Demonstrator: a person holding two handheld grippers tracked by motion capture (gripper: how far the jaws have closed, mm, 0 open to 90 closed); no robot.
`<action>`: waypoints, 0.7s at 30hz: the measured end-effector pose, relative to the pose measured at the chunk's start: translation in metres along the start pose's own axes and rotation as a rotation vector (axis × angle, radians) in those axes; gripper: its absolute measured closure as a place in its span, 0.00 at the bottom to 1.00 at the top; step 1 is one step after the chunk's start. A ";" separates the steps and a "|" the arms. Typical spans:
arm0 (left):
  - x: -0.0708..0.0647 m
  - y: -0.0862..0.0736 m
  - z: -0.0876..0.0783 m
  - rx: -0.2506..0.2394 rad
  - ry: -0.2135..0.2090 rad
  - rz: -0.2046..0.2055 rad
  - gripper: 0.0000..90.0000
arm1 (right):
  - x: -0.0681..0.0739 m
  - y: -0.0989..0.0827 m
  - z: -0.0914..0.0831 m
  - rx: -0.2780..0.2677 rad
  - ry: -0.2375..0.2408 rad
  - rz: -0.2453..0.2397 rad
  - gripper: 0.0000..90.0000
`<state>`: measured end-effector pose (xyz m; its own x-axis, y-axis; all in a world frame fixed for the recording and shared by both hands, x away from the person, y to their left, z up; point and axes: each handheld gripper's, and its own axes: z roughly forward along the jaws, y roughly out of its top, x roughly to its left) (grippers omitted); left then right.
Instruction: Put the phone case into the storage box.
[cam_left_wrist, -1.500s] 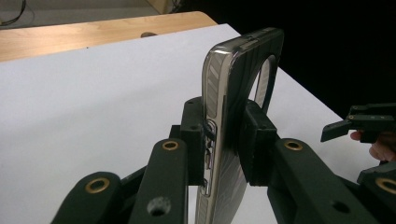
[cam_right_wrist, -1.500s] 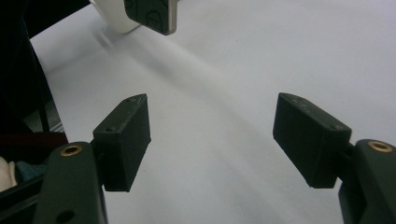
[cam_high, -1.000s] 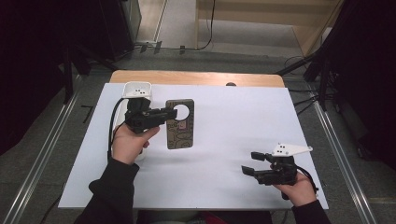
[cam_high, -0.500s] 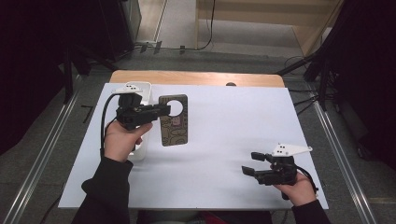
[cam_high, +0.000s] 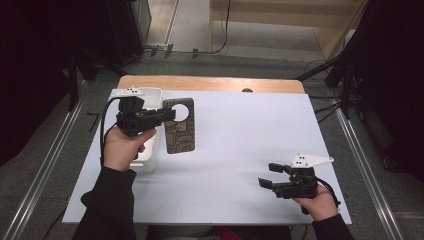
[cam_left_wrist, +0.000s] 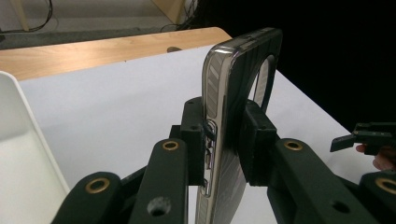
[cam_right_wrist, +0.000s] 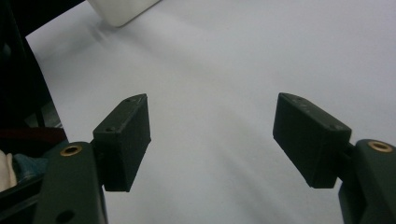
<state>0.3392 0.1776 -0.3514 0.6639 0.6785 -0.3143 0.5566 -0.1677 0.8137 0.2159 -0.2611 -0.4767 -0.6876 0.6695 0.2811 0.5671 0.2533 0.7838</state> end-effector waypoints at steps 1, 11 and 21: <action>0.001 0.000 -0.001 0.002 0.002 0.002 0.82 | 0.000 0.000 0.000 0.000 0.000 0.000 0.29; 0.006 0.002 -0.005 0.002 0.003 -0.004 0.82 | 0.000 0.000 0.000 0.001 0.000 0.000 0.29; 0.012 0.007 -0.007 0.002 0.006 -0.006 0.82 | 0.001 0.000 0.001 0.003 0.002 -0.005 0.29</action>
<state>0.3472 0.1896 -0.3464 0.6575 0.6837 -0.3167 0.5619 -0.1649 0.8106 0.2158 -0.2597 -0.4772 -0.6914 0.6669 0.2779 0.5647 0.2589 0.7837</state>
